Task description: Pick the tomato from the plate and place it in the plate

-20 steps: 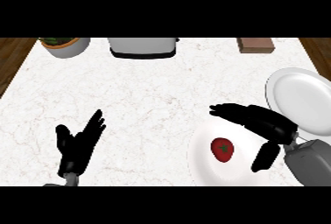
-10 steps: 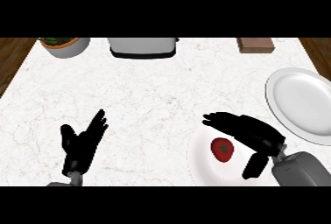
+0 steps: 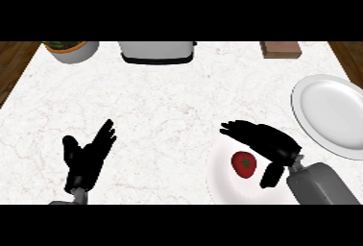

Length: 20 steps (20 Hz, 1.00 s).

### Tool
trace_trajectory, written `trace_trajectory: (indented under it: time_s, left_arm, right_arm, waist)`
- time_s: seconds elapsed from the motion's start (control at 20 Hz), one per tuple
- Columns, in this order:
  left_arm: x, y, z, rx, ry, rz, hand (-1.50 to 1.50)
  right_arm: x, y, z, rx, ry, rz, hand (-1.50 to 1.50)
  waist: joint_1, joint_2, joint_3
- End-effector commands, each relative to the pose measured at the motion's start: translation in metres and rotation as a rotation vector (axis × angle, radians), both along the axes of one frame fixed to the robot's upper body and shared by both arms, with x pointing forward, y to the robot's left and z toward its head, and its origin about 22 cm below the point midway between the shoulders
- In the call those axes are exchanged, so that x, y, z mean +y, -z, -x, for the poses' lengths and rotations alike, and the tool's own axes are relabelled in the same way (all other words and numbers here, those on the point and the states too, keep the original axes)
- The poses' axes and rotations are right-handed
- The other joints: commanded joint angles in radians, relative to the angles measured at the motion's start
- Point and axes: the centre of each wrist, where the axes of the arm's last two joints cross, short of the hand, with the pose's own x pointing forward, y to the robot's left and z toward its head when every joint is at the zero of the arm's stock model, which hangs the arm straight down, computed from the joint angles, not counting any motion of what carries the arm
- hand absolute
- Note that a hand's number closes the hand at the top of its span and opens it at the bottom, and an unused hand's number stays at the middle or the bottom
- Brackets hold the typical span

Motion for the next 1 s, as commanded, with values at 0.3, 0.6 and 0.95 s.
trace_trajectory:
  time_s: [0.3,0.6,0.95]
  left_arm:
    - [-0.001,-0.001,-0.004,0.005,0.006,-0.004,0.00]
    - [0.004,0.007,0.000,0.019,-0.004,0.006,0.00]
    - [0.002,-0.003,-0.007,-0.006,-0.005,-0.016,0.00]
  right_arm:
    - [0.027,0.037,0.002,-0.011,-0.097,0.167,1.50]
    - [0.023,0.042,0.007,-0.074,-0.123,0.103,1.50]
    - [-0.008,0.035,0.014,-0.193,-0.102,0.001,1.50]
  waist:
    - [0.005,0.001,0.000]
    - [-0.001,0.000,0.000]
    - [-0.005,-0.001,0.000]
